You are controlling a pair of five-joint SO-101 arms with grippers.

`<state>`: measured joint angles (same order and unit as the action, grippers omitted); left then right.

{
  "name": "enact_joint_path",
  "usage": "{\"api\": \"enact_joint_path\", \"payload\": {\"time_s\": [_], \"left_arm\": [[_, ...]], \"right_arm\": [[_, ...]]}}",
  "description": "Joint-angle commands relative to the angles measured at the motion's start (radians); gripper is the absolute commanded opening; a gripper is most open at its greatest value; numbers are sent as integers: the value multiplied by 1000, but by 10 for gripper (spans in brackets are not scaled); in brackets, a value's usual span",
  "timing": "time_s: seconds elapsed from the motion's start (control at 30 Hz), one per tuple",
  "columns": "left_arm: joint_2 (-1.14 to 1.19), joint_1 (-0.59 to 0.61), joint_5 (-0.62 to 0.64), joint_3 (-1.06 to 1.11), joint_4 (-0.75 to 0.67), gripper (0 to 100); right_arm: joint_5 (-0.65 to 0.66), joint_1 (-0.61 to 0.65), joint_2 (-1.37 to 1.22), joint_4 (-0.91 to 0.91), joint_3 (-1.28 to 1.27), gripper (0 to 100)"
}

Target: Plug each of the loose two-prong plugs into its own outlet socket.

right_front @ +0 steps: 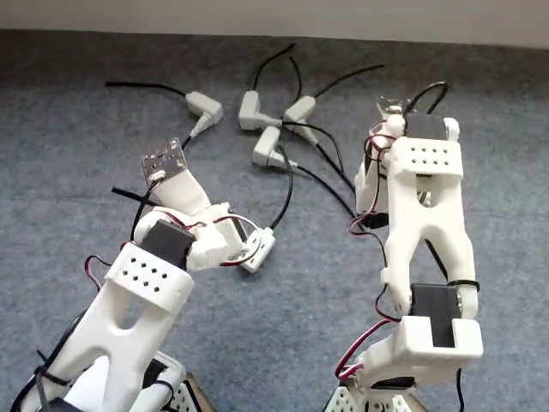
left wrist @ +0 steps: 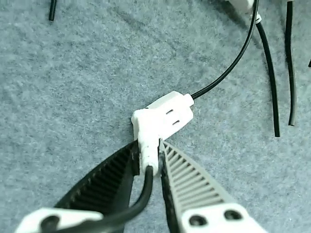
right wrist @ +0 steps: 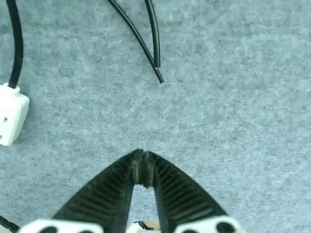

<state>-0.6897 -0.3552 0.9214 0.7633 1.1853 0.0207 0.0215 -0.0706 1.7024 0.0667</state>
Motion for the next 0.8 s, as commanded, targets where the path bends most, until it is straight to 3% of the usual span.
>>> {"api": "enact_joint_path", "payload": {"time_s": [0.0, 0.07, 0.23, 0.4, 0.6, 0.77], "left_arm": [[-10, -42, -8, -2, 6, 6], [-10, -51, 8, -4, -2, 6], [-2, -51, 331, -1, -2, 6], [-1, -71, 523, 53, -3, 7], [-1, -160, 588, 139, -163, 7], [-1, -154, 591, 191, -276, 7]], "right_arm": [[2, -8, 18, -8, 1, 6], [2, -8, 16, -8, 1, 6], [2, -8, 13, -8, 1, 6], [2, -8, 13, -8, 1, 6], [2, -8, 13, -8, 1, 6], [2, -10, 12, -16, -1, 6]]}}
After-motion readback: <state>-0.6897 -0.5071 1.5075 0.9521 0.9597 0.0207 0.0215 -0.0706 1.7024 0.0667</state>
